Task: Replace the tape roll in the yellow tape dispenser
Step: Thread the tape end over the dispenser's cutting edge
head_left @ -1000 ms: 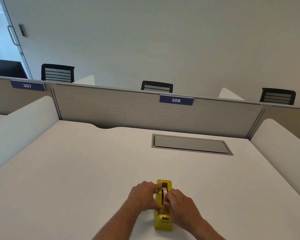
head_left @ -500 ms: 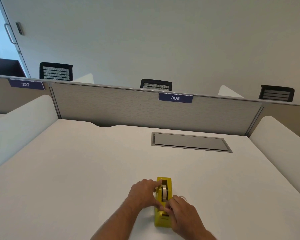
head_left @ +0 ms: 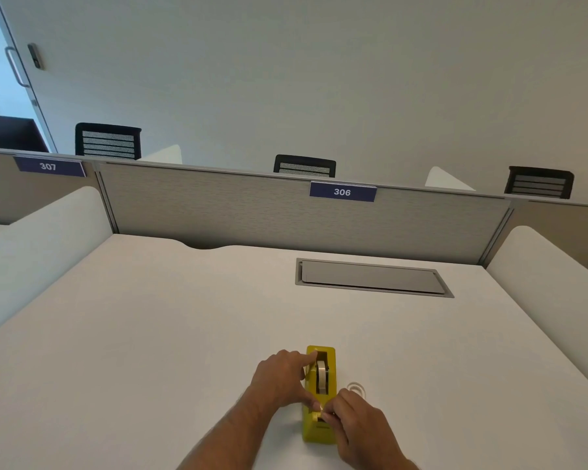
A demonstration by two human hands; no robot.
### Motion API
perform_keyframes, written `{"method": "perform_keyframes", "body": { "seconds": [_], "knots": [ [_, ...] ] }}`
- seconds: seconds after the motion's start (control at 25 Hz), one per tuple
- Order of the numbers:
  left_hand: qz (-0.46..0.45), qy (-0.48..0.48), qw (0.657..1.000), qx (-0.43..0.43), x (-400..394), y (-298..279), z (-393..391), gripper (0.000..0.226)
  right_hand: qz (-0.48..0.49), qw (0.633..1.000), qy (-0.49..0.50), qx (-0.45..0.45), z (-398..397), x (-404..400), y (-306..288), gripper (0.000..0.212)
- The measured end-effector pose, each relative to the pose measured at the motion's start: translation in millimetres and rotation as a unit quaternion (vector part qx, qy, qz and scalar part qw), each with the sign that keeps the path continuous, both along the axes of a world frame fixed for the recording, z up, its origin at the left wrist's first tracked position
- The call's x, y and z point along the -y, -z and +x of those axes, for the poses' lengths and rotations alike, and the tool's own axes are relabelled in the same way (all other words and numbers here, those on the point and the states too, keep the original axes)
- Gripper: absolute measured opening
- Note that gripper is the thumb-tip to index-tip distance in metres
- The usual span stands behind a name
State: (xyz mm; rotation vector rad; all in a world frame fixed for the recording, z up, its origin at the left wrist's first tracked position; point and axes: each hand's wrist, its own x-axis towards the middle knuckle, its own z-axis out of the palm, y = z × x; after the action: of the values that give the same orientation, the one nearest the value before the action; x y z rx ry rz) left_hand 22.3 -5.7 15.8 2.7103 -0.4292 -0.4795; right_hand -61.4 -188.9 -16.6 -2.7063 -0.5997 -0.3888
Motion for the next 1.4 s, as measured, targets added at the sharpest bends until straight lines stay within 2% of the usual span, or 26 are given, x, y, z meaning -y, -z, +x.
{"method": "perform_keyframes", "body": {
  "seconds": [0.2,0.44,0.72,1.04,1.4],
  "knots": [
    [0.002,-0.001,1.000,-0.001,0.4,0.0,-0.2,0.103,-0.013,1.000,-0.014,0.013,0.4,3.1,1.3,0.026],
    [-0.002,-0.006,1.000,0.001,0.2,0.5,0.0,0.102,-0.031,0.997,-0.059,0.046,-5.1,4.3,-8.3,0.009],
    [0.001,-0.015,1.000,0.001,2.8,-0.3,-2.0,0.102,-0.072,0.985,-0.081,0.136,-7.2,0.4,-4.7,0.011],
    [0.009,-0.016,1.000,0.003,4.9,-1.9,-4.7,0.100,-0.048,0.990,-0.063,0.114,-8.4,-2.4,4.1,0.015],
    [-0.037,-0.035,0.999,0.005,-1.5,-0.2,-12.4,0.099,-0.014,0.992,-0.065,0.105,-12.7,-2.5,-3.9,0.011]
  ]
}}
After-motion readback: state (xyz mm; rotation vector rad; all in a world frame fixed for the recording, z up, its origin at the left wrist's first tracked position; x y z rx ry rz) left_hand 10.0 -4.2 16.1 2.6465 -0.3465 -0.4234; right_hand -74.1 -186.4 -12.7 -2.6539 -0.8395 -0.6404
